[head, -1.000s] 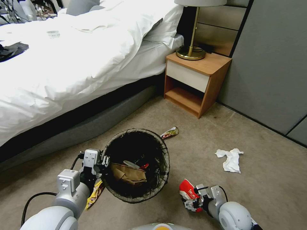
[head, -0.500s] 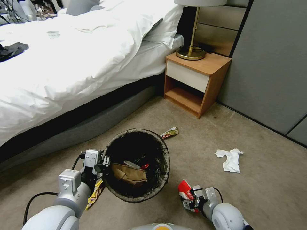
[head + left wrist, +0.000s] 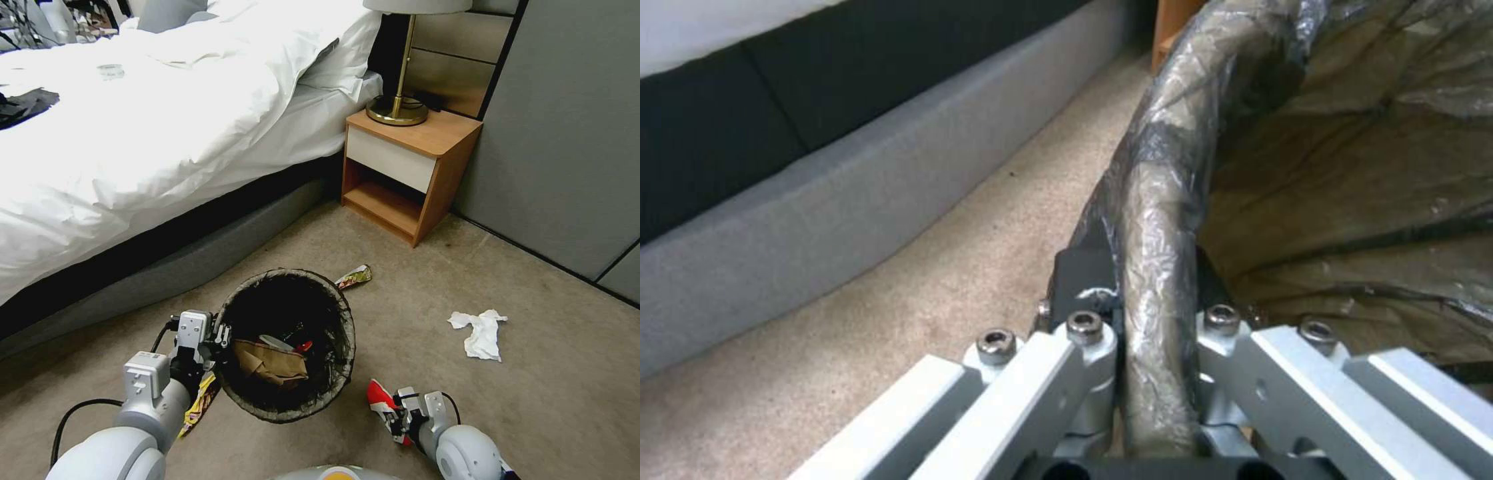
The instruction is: Pick up the trash bin, then pick up the garbage from the floor and place it into the trash bin.
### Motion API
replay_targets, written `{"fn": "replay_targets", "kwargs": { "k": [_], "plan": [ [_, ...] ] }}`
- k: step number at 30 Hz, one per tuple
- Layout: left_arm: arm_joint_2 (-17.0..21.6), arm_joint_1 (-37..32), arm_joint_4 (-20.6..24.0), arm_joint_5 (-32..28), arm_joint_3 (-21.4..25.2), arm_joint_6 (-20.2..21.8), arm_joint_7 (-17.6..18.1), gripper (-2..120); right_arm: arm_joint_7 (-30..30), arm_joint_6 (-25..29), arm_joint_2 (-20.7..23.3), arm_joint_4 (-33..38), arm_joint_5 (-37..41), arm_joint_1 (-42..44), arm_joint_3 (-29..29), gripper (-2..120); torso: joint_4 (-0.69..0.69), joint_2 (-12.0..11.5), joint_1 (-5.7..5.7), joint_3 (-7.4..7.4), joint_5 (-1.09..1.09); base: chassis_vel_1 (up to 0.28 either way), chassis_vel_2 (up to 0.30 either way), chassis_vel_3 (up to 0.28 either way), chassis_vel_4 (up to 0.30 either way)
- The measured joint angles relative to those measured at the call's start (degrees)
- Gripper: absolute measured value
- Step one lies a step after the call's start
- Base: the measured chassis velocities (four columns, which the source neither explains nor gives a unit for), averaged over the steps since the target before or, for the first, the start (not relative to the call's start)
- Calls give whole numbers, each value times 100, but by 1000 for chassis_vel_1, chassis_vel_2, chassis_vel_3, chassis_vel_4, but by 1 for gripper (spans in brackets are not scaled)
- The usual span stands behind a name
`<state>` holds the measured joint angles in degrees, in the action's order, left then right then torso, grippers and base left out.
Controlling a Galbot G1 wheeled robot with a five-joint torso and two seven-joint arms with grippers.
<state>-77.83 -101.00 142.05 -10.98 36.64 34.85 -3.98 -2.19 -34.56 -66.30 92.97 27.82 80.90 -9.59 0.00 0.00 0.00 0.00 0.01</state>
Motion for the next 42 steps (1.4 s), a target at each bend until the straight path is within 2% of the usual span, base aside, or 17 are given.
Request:
{"fn": "replay_targets", "kwargs": {
  "k": [8,12,19,30,39,42],
  "plan": [
    [26,24,-10,-16,11,3,-3,1,0,168,-28,128,-145,9,-160,0,1,0,0,0,1,0,0,0,0],
    [30,34,-10,-35,23,6,-4,1,-31,316,54,456,-278,65,-401,0,1,0,0,0,1,0,0,0,0],
    [66,44,-4,-82,49,23,-4,1,-72,469,450,1322,-131,156,-827,0,0,0,0,0,-2,0,0,0,0],
    [104,49,10,-103,64,40,-1,1,-409,293,1004,3456,657,-146,-1480,0,0,0,0,0,-2,0,0,0,0],
    [104,66,-27,-81,2,43,-1,1,-484,249,1226,4306,1396,-498,-1483,0,0,0,0,0,-1,0,0,0,0],
    [100,68,-45,-54,-27,45,-2,1,-258,306,1272,4629,1600,-738,-1351,0,0,0,1,0,-1,0,0,0,0]
  ]
}}
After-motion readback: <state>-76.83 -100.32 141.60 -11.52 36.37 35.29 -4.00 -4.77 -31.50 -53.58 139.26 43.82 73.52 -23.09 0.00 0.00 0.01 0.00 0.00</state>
